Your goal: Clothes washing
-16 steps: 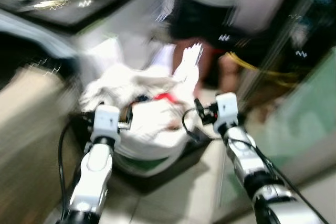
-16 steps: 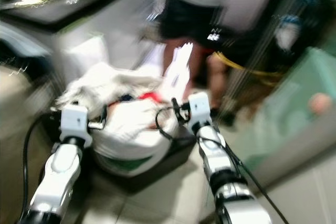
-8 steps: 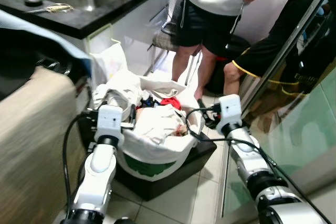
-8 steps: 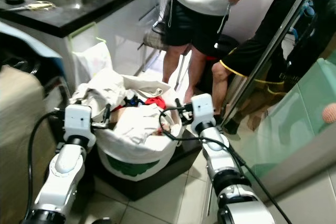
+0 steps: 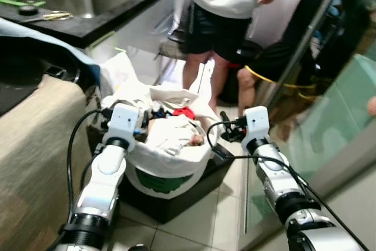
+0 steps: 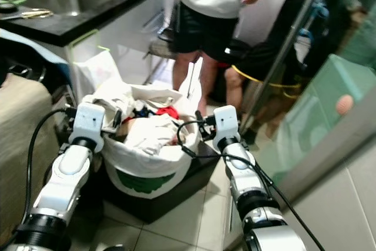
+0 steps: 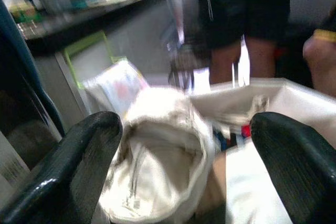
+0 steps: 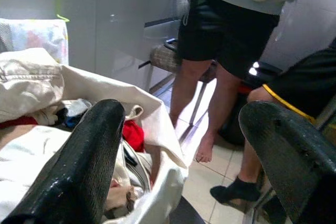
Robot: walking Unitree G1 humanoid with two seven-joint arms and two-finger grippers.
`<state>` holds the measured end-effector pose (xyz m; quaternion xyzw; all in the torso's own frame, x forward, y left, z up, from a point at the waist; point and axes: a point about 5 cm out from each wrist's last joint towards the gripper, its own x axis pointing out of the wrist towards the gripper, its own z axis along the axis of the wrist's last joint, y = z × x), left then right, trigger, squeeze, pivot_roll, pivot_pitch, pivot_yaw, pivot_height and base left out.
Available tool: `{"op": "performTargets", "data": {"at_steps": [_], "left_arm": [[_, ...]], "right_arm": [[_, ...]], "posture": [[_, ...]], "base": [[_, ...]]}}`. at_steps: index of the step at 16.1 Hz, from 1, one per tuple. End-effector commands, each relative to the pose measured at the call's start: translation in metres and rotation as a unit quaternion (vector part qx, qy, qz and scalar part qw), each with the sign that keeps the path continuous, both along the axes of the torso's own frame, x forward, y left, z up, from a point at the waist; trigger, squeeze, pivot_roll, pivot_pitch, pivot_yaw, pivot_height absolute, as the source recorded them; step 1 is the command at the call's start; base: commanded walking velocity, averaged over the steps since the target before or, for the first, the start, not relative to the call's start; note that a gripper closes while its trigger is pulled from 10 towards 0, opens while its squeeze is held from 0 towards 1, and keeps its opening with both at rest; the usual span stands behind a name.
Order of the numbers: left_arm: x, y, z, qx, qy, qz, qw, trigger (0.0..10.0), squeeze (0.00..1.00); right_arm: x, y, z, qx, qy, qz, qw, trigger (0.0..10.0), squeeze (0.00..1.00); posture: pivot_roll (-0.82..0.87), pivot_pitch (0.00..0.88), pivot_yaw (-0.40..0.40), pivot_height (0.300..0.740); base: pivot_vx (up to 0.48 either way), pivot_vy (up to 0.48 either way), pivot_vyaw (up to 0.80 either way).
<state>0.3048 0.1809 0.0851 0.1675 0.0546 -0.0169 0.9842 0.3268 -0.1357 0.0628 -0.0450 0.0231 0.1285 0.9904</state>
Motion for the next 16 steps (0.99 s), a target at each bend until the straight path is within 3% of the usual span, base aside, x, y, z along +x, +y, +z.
{"op": "performTargets", "data": {"at_steps": [1, 3, 5, 9, 11, 14, 16], "left_arm": [[0.008, 0.000, 0.001, 0.005, 0.016, -0.009, 1.000, 10.0, 0.00], [0.019, 0.004, -0.005, 0.030, 0.069, -0.036, 0.997, 10.0, 0.00], [0.023, 0.004, -0.006, 0.029, 0.086, -0.047, 0.995, 10.0, 0.00], [0.028, -0.022, -0.023, 0.030, 0.139, -0.094, 0.985, 10.0, 0.00], [0.027, -0.042, -0.031, 0.010, 0.156, -0.112, 0.981, 10.0, 0.00], [0.027, -0.062, -0.034, -0.005, 0.142, -0.108, 0.984, 10.0, 0.00], [0.035, -0.046, -0.015, -0.051, 0.069, -0.028, 0.996, 10.0, 0.00]], "right_arm": [[0.000, -0.003, 0.001, -0.006, -0.001, 0.001, 1.000, 10.0, 0.00], [-0.004, -0.005, -0.002, -0.011, -0.002, 0.008, 1.000, 10.0, 0.00], [-0.007, -0.011, -0.003, -0.016, -0.003, 0.007, 1.000, 10.0, 0.00], [-0.019, -0.022, -0.008, -0.030, -0.001, 0.011, 0.999, 10.0, 0.00], [-0.024, -0.026, -0.008, -0.034, 0.000, 0.014, 0.999, 10.0, 0.00], [-0.027, -0.025, -0.006, -0.039, 0.000, 0.020, 0.999, 10.0, 0.00], [-0.026, -0.023, -0.004, -0.039, -0.001, 0.024, 0.999, 10.0, 0.00]], "posture": [[0.13, 0.000, -0.102, 0.740], [0.10, 0.000, -0.095, 0.740], [0.08, 0.000, -0.092, 0.740], [0.02, 0.000, -0.089, 0.740], [-0.01, 0.000, -0.090, 0.740], [-0.04, 0.000, -0.087, 0.740], [-0.04, 0.000, -0.092, 0.740]], "base": [[0.000, 0.000, 0.00], [0.000, 0.000, 0.00], [0.000, 0.000, 0.00], [0.000, 0.000, 0.00], [0.000, 0.000, 0.00], [0.000, 0.000, 0.00], [0.000, 0.000, 0.00]]}}
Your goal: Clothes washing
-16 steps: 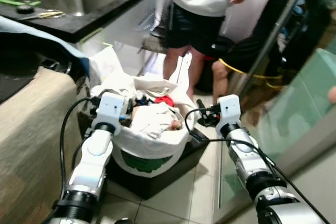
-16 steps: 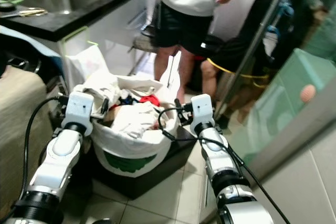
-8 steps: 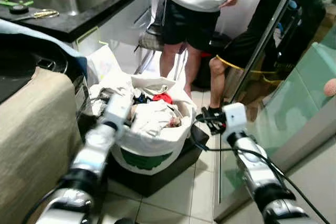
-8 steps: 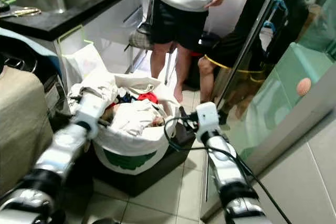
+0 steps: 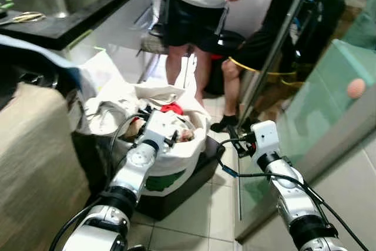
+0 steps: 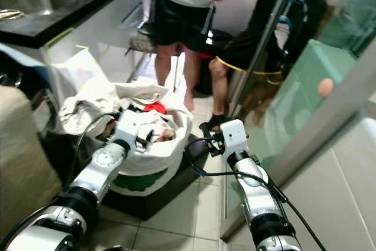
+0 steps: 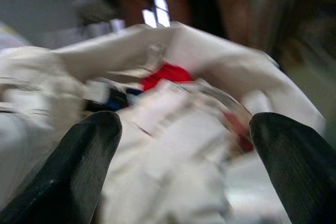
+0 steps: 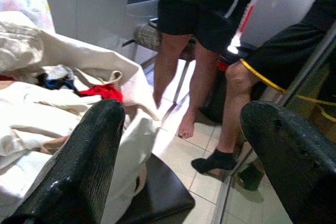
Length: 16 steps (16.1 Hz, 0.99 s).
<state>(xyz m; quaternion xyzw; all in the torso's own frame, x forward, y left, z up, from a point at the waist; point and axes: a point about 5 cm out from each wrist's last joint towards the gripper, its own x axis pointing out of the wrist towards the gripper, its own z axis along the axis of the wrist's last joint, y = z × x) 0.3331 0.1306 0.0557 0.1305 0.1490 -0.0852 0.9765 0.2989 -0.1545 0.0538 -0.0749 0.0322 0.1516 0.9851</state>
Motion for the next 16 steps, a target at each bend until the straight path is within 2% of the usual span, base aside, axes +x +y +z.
{"op": "performTargets", "data": {"at_steps": [1, 2, 4, 8, 11, 12, 16], "left_arm": [[0.007, 0.019, 0.021, -0.027, -0.057, 0.064, 0.996, 10.0, 0.00], [0.004, 0.033, 0.022, -0.031, -0.069, 0.095, 0.993, 10.0, 0.00], [-0.005, 0.047, 0.015, -0.025, -0.070, 0.124, 0.989, 10.0, 0.00], [-0.026, 0.073, -0.017, -0.017, -0.023, 0.190, 0.981, 10.0, 0.00], [-0.032, 0.059, -0.031, -0.020, 0.010, 0.194, 0.981, 10.0, 0.00], [-0.034, 0.046, -0.032, -0.031, 0.009, 0.187, 0.982, 10.0, 0.00], [-0.031, 0.025, -0.019, -0.048, -0.025, 0.150, 0.987, 10.0, 0.00]], "right_arm": [[0.003, -0.001, 0.007, -0.007, -0.008, 0.004, 1.000, 10.0, 0.00], [0.006, 0.001, 0.007, -0.006, -0.005, 0.006, 1.000, 10.0, 0.00], [0.010, 0.006, 0.008, -0.003, -0.001, 0.011, 1.000, 10.0, 0.00], [0.018, 0.023, 0.010, 0.004, 0.002, 0.029, 1.000, 10.0, 0.00], [0.016, 0.023, 0.009, 0.004, 0.003, 0.030, 1.000, 10.0, 0.00], [0.014, 0.020, 0.008, 0.003, 0.003, 0.028, 1.000, 10.0, 0.00], [0.014, 0.014, 0.006, 0.000, 0.004, 0.017, 1.000, 10.0, 0.00]], "posture": [[-0.02, 0.000, -0.099, 0.740], [0.00, 0.000, -0.107, 0.740], [0.04, 0.000, -0.123, 0.740], [0.07, 0.000, -0.138, 0.740], [0.05, 0.000, -0.129, 0.740], [0.04, 0.000, -0.121, 0.740], [0.04, 0.000, -0.107, 0.740]], "base": [[0.000, 0.000, 0.00], [0.000, 0.000, 0.00], [0.000, 0.000, 0.00], [0.000, 0.000, 0.00], [0.000, 0.000, 0.00], [0.000, 0.000, 0.00], [0.000, 0.000, 0.00]]}}
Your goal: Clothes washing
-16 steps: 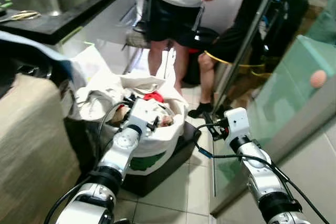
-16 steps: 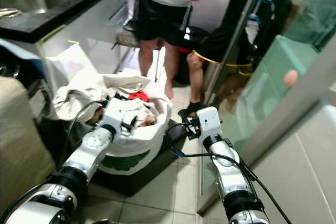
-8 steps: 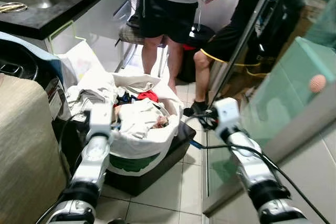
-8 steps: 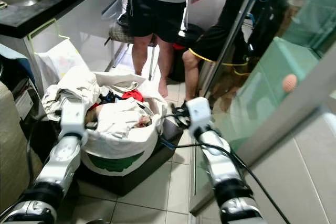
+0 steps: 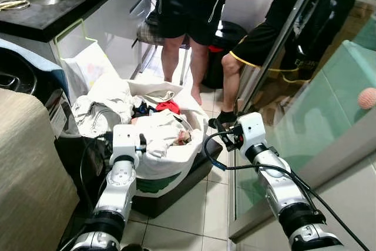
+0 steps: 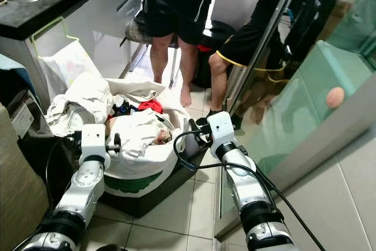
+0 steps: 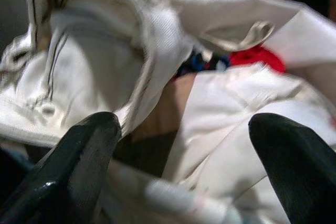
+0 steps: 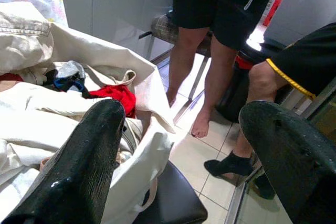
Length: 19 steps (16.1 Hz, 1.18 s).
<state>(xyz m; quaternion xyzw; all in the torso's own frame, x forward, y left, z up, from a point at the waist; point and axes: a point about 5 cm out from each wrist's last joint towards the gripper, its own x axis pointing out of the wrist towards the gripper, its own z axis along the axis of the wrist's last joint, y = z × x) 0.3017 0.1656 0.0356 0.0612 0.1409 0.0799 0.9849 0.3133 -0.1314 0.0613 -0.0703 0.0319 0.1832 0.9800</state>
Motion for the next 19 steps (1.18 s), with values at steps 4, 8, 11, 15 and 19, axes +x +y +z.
{"op": "performTargets", "data": {"at_steps": [4, 8, 11, 15, 19], "left_arm": [[0.003, -0.018, 0.003, 0.000, 0.000, -0.042, 0.999, 10.0, 0.00], [0.003, -0.035, 0.003, 0.004, -0.003, -0.064, 0.998, 10.0, 0.00], [0.002, -0.043, 0.000, -0.004, -0.003, -0.066, 0.998, 10.0, 0.00], [0.013, -0.026, 0.019, 0.013, -0.039, -0.050, 0.998, 10.0, 0.00], [0.040, -0.010, 0.048, 0.044, -0.065, -0.072, 0.994, 10.0, 0.00]], "right_arm": [[0.000, -0.009, -0.001, -0.003, 0.001, -0.019, 1.000, 10.0, 0.00], [-0.004, -0.009, -0.002, -0.002, -0.001, -0.020, 1.000, 10.0, 0.00], [-0.010, -0.012, -0.006, -0.011, 0.003, -0.011, 1.000, 10.0, 0.00], [-0.006, -0.011, -0.004, -0.011, 0.003, -0.012, 1.000, 10.0, 0.00], [-0.001, -0.002, -0.002, 0.001, 0.000, -0.017, 1.000, 10.0, 0.00]], "posture": [[0.03, 0.000, -0.096, 0.740], [0.02, 0.000, -0.094, 0.740], [0.00, 0.000, -0.105, 0.740], [0.02, 0.000, -0.102, 0.740], [0.05, 0.000, -0.071, 0.740]], "base": [[0.000, 0.000, 0.00], [0.000, 0.000, 0.00], [0.000, 0.000, 0.00], [0.000, 0.000, 0.00], [0.000, 0.000, 0.00]]}}
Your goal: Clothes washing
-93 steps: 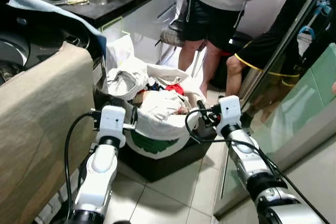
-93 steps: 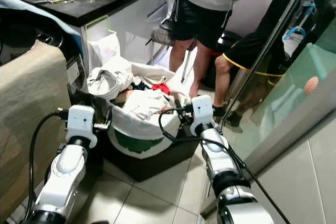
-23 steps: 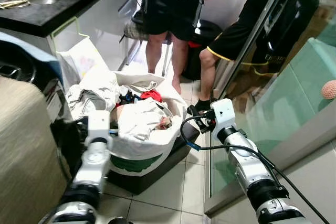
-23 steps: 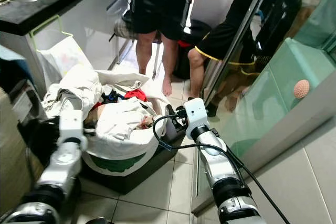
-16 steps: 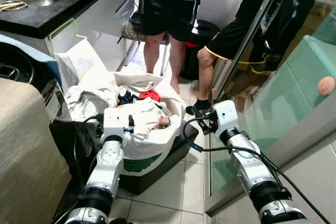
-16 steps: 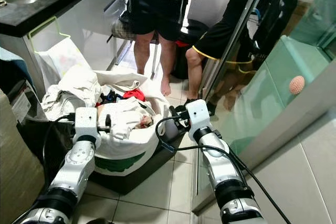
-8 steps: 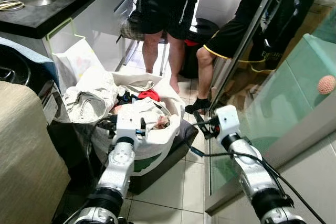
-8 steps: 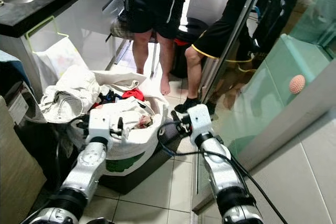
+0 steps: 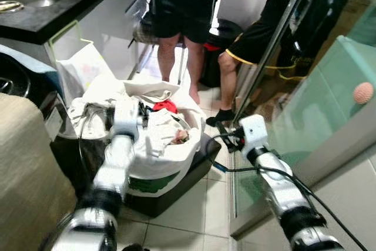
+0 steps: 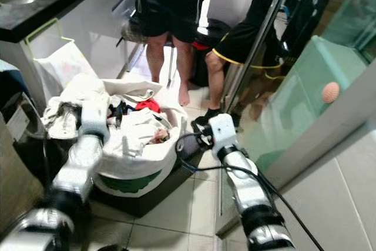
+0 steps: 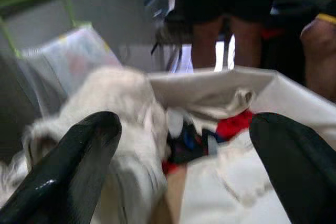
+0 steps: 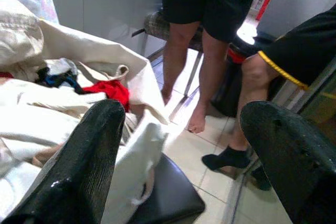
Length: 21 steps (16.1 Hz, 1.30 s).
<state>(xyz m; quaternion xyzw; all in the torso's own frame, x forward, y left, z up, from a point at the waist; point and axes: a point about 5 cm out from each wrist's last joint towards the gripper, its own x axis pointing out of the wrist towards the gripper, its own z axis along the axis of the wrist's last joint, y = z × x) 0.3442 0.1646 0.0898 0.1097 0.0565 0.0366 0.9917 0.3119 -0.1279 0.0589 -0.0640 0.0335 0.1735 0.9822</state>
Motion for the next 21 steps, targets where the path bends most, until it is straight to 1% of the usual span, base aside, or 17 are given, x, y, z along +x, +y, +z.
{"op": "performTargets", "data": {"at_steps": [1, 3, 5, 7, 8, 9, 10, 11, 12, 13, 15, 16, 18, 20, 21], "left_arm": [[0.003, -0.010, 0.001, 0.006, 0.009, -0.027, 1.000, 10.0, 0.00], [0.007, -0.017, 0.007, 0.009, 0.003, -0.046, 0.999, 10.0, 0.00], [0.006, -0.026, -0.002, 0.034, 0.020, -0.066, 0.997, 10.0, 0.00], [0.005, -0.028, -0.004, 0.043, 0.023, -0.072, 0.996, 10.0, 0.00], [0.005, -0.025, 0.000, 0.047, 0.005, -0.051, 0.998, 10.0, 0.00], [0.005, -0.021, 0.003, 0.040, -0.004, -0.038, 0.998, 10.0, 0.00], [0.004, -0.009, 0.005, 0.021, -0.014, -0.009, 1.000, 10.0, 0.00], [0.002, 0.004, 0.005, 0.013, -0.019, 0.014, 1.000, 10.0, 0.00], [-0.001, 0.015, 0.003, 0.017, -0.019, 0.034, 0.999, 10.0, 0.00], [-0.007, 0.034, -0.007, 0.011, 0.000, 0.068, 0.998, 10.0, 0.00], [-0.013, 0.044, -0.013, 0.007, 0.010, 0.093, 0.996, 10.0, 0.00], [-0.016, 0.047, -0.018, 0.008, 0.017, 0.102, 0.995, 10.0, 0.00], [-0.022, 0.045, -0.025, 0.025, 0.026, 0.104, 0.994, 10.0, 0.00], [-0.026, 0.038, -0.032, 0.031, 0.034, 0.091, 0.995, 10.0, 0.00], [-0.029, 0.030, -0.036, 0.032, 0.039, 0.076, 0.996, 10.0, 0.00]], "right_arm": [[0.002, -0.002, 0.002, 0.000, -0.005, -0.011, 1.000, 10.0, 0.00], [0.004, 0.001, 0.003, 0.009, -0.009, -0.021, 1.000, 10.0, 0.00], [0.002, 0.004, 0.000, 0.014, -0.008, -0.026, 1.000, 10.0, 0.00], [0.001, 0.005, -0.001, 0.016, -0.008, -0.027, 0.999, 10.0, 0.00], [-0.002, 0.006, -0.003, 0.019, -0.008, -0.030, 0.999, 10.0, 0.00], [-0.002, 0.006, -0.004, 0.020, -0.007, -0.031, 0.999, 10.0, 0.00], [-0.004, 0.004, -0.005, 0.019, -0.005, -0.033, 0.999, 10.0, 0.00], [-0.005, 0.003, -0.006, 0.018, -0.004, -0.035, 0.999, 10.0, 0.00], [-0.006, 0.002, -0.007, 0.017, -0.004, -0.035, 0.999, 10.0, 0.00], [-0.007, 0.000, -0.008, 0.014, -0.002, -0.033, 0.999, 10.0, 0.00], [-0.007, -0.002, -0.008, 0.010, -0.001, -0.028, 1.000, 10.0, 0.00], [-0.008, -0.002, -0.008, 0.008, -0.001, -0.025, 1.000, 10.0, 0.00], [-0.010, -0.004, -0.008, 0.004, 0.000, -0.019, 1.000, 10.0, 0.00], [-0.013, -0.005, -0.011, 0.000, 0.004, -0.015, 1.000, 10.0, 0.00], [-0.015, -0.006, -0.012, -0.001, 0.006, -0.013, 1.000, 10.0, 0.00]], "posture": [[0.06, 0.000, -0.054, 0.740], [0.06, 0.000, -0.031, 0.740], [0.06, 0.000, -0.011, 0.740], [0.06, 0.000, -0.004, 0.740], [0.06, 0.000, 0.004, 0.740], [0.06, 0.000, 0.004, 0.740], [0.06, 0.000, 0.002, 0.740], [0.06, 0.000, 0.000, 0.740], [0.05, 0.000, -0.007, 0.740], [0.05, 0.000, -0.020, 0.740], [0.05, 0.000, -0.036, 0.740], [0.05, 0.000, -0.044, 0.740], [0.04, 0.000, -0.058, 0.740], [0.04, 0.000, -0.064, 0.740], [0.04, 0.000, -0.068, 0.740]], "base": [[0.000, 0.000, 0.00], [0.000, 0.000, 0.00], [0.000, 0.000, 0.00], [0.000, 0.000, 0.00], [0.000, 0.000, 0.00], [0.000, 0.000, 0.00], [0.000, 0.000, 0.00], [0.000, 0.000, 0.00], [0.000, 0.000, 0.00], [0.000, 0.000, 0.00], [0.000, 0.000, 0.00], [0.000, 0.000, 0.00], [0.000, 0.000, 0.00], [0.000, 0.000, 0.00], [0.000, 0.000, 0.00]]}}
